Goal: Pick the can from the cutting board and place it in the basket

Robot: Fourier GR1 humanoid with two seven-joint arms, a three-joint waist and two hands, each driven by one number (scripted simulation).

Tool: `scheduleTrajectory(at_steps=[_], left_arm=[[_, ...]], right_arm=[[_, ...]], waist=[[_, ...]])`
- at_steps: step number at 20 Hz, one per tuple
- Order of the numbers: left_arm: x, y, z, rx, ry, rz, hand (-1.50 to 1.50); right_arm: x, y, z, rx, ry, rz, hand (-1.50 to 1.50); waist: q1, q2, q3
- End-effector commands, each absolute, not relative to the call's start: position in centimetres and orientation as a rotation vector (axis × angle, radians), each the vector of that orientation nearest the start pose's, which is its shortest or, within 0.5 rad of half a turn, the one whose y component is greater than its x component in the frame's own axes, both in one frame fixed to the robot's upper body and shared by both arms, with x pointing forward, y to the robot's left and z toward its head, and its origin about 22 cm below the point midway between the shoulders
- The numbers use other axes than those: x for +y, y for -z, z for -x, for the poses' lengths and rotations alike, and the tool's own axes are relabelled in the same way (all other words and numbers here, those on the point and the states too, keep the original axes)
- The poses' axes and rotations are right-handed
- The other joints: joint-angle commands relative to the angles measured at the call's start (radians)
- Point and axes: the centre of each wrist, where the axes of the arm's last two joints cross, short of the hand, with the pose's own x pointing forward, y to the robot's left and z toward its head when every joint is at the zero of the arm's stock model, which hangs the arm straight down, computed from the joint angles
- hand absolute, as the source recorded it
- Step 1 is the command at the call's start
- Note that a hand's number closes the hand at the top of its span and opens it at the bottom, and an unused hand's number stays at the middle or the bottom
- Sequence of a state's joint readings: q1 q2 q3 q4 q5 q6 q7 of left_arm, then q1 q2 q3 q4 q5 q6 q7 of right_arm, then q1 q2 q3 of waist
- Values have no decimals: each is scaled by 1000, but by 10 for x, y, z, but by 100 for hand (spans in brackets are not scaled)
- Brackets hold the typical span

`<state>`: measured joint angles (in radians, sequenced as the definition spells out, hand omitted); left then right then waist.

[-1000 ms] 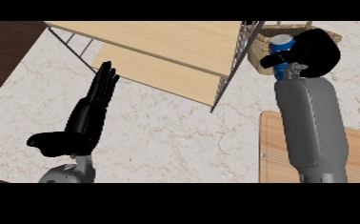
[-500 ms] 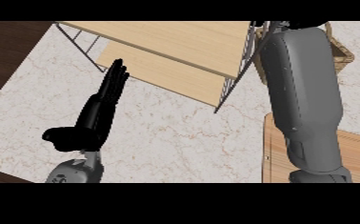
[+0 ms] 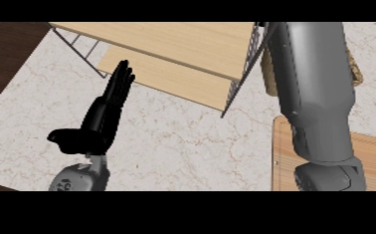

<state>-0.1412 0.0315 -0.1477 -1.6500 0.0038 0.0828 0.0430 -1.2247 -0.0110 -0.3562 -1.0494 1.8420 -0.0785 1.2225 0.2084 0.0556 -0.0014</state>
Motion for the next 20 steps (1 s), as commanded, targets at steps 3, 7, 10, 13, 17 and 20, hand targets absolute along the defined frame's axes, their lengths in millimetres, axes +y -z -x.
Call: scheduleTrajectory(at_steps=[3, 7, 10, 13, 17, 20], left_arm=[[192, -52, -269, -1730, 96, 46, 0], [188, -48, -268, -1723, 73, 54, 0], [196, -44, -265, -1712, 75, 29, 0], [190, -49, -270, -1717, 68, 54, 0], [194, -43, -265, -1711, 58, 27, 0], [201, -40, -268, -1699, 52, 2, 0]], right_arm=[[-112, -288, -436, -649, 318, 1722, 150], [-109, -299, -439, -622, 324, 1753, 150], [-112, -306, -440, -635, 370, 1741, 150], [-117, -295, -444, -615, 365, 1753, 150], [-124, -291, -448, -581, 378, 1762, 150], [-122, -301, -448, -555, 368, 1766, 150]], waist=[[-21, -8, -6], [-41, -17, -6], [-48, -20, -4], [-51, -17, -4], [-61, -22, -3], [-83, -28, -3]])
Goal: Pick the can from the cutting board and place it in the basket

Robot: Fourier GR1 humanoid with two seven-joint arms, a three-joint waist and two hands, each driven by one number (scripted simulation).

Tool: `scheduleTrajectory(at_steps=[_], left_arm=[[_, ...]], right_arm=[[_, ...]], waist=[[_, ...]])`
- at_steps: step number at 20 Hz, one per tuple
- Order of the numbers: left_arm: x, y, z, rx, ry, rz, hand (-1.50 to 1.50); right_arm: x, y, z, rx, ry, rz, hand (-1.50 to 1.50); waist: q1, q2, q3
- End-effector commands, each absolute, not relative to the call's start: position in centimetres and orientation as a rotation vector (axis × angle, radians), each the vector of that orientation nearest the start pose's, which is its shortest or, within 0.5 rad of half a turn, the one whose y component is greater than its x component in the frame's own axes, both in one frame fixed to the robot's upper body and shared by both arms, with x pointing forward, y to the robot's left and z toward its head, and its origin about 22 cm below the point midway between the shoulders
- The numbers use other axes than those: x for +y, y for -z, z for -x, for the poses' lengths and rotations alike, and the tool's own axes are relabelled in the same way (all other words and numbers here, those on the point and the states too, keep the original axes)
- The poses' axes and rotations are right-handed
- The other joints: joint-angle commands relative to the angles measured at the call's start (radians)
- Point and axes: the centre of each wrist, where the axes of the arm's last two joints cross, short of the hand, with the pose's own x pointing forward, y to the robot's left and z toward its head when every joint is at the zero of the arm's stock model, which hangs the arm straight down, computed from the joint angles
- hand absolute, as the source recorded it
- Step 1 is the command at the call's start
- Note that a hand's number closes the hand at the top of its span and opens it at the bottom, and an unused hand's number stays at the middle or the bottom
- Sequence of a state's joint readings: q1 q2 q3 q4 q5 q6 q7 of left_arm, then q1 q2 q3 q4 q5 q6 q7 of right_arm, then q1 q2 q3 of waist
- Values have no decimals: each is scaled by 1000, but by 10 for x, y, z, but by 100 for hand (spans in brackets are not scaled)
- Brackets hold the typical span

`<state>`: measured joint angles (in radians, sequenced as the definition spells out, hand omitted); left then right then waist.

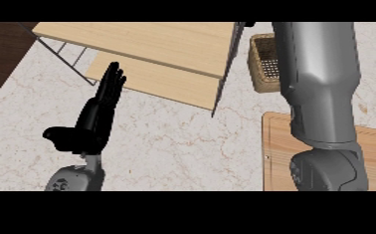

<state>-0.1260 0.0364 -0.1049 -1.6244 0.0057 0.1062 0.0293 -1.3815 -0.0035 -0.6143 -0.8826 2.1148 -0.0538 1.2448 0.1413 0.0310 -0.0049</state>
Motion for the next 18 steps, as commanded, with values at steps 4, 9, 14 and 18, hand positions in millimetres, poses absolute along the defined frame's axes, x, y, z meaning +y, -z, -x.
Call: scheduleTrajectory(at_steps=[4, 9, 14, 18], left_arm=[[197, -34, -262, -1690, 57, 19, 0], [221, -32, -261, -1695, 37, -10, 0], [210, -32, -262, -1687, 44, -5, 0], [218, -31, -267, -1685, 0, -24, 0]], right_arm=[[-133, -271, -456, -494, 321, 1732, 150], [-137, -257, -461, -456, 287, 1704, 150], [-142, -247, -462, -489, 328, 1676, 150], [-150, -229, -463, -474, 329, 1666, 150]], waist=[[-21, -6, 1], [-24, -11, 1], [-32, -12, 2], [-51, -13, 2]])
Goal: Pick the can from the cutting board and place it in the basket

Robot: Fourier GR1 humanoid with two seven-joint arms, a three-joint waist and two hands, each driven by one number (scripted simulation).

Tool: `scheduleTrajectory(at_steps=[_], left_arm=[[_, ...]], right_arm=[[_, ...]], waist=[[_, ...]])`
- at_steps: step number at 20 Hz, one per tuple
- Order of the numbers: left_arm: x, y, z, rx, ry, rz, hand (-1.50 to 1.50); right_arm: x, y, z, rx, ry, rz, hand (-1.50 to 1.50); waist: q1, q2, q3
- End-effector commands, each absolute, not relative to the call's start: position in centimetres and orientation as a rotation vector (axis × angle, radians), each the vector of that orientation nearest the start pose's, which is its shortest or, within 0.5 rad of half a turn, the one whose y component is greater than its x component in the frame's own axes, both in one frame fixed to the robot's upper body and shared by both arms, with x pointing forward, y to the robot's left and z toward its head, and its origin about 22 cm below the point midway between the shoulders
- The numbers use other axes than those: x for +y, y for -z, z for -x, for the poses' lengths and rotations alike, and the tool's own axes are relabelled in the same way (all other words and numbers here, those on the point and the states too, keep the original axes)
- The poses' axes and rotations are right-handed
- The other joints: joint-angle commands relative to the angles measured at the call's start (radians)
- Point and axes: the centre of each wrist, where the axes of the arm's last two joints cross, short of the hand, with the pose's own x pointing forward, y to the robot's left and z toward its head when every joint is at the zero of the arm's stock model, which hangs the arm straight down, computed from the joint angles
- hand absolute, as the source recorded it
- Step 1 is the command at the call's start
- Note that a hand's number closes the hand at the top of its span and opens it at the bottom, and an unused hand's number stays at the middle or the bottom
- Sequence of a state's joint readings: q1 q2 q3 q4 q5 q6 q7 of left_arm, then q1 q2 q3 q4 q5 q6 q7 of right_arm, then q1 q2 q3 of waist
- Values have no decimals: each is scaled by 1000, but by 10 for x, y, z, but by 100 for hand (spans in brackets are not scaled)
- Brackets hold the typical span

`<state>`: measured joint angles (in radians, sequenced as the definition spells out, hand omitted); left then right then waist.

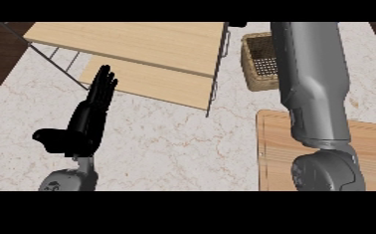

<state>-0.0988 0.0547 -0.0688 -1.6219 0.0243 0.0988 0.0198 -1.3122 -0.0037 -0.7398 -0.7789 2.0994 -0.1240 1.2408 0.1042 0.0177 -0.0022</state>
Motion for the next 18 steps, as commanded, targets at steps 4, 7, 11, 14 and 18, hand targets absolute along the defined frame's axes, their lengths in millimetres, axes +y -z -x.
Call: scheduleTrajectory(at_steps=[4, 7, 11, 14, 18], left_arm=[[213, -36, -256, -1706, 33, -33, 0], [210, -31, -259, -1681, -3, -11, 0], [208, -34, -261, -1678, -2, -16, 0], [210, -33, -258, -1677, 23, -6, 0], [209, -36, -260, -1679, 16, -21, 0]], right_arm=[[-159, -217, -462, -491, 381, 1638, 150], [-164, -225, -460, -486, 413, 1665, 150], [-178, -200, -459, -458, 433, 1619, -150], [-174, -180, -461, -468, 399, 1604, -150], [-170, -187, -460, -526, 430, 1618, -150]], waist=[[-3, -9, 1], [-24, -12, 0], [-27, -13, 1], [-1, -11, 1], [-18, -15, 1]])
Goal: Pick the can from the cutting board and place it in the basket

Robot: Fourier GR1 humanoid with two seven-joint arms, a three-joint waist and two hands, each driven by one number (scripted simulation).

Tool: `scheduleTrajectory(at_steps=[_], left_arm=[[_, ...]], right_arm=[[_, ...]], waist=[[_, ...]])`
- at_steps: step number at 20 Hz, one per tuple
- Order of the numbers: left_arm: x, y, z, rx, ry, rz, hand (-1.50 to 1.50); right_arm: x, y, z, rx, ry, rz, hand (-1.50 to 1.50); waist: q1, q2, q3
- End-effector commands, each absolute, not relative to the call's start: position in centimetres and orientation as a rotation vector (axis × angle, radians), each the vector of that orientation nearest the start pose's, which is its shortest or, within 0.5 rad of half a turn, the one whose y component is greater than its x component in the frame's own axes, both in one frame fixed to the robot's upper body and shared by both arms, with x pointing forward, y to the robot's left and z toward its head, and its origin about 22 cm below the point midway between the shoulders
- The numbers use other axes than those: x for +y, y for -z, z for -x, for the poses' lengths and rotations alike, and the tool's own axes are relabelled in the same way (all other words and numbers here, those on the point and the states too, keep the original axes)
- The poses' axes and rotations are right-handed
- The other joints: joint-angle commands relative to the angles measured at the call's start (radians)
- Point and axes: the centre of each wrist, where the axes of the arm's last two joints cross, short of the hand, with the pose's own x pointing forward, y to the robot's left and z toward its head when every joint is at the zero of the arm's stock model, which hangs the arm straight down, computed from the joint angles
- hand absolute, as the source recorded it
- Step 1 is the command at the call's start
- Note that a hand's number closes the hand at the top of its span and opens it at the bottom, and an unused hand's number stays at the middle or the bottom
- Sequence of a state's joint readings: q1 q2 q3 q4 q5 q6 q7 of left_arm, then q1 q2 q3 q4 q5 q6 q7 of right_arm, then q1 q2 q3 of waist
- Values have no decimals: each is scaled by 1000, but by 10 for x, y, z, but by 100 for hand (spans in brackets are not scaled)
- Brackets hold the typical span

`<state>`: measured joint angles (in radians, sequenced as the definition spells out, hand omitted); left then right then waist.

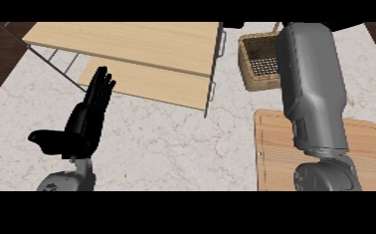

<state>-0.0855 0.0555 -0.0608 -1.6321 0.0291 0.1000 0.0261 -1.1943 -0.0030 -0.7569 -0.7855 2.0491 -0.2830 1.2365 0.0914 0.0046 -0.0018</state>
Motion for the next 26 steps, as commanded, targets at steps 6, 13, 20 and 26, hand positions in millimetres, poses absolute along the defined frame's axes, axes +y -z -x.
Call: scheduleTrajectory(at_steps=[6, 13, 20, 26], left_arm=[[217, -35, -266, -1684, 21, -51, 0], [206, -31, -259, -1673, -16, -23, 0], [216, -25, -255, -1657, 3, -42, 0], [212, -35, -260, -1657, -6, -19, 0]], right_arm=[[-158, -198, -456, -697, 489, 1735, -150], [-152, -244, -446, -706, 544, 1914, -150], [-162, -283, -424, -678, 709, 1985, -150], [-146, -306, -398, -760, 793, 2023, -150]], waist=[[-23, 2, 0], [-24, -6, -1], [-31, -16, -2], [-18, -21, -1]])
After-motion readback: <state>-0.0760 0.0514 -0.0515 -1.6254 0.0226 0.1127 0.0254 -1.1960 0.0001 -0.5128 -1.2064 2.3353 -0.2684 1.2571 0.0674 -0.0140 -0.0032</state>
